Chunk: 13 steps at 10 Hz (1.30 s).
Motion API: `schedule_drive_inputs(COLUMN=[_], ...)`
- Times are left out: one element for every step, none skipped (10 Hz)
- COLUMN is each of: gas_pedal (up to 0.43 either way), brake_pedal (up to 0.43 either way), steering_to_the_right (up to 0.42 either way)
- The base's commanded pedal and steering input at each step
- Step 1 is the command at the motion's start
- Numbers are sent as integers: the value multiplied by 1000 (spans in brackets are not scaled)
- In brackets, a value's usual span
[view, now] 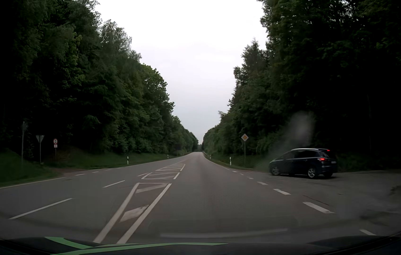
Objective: Follow the waypoints while adhering to traffic rules and regulations
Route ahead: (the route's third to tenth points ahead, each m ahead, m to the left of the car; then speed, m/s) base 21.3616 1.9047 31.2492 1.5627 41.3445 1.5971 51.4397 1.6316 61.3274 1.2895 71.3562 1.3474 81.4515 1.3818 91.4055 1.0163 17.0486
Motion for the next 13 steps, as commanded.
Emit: schedule_drive_inputs(gas_pedal=[59, 59, 59, 59, 59, 59, 67, 67, 67, 67, 67, 79, 79], brake_pedal=[0, 0, 0, 0, 0, 0, 0, 0, 0, 0, 0, 0, 0], steering_to_the_right=[-3, -3, -3, -2, -2, -2, -2, -2, -2, -2, -2, -2, -2])
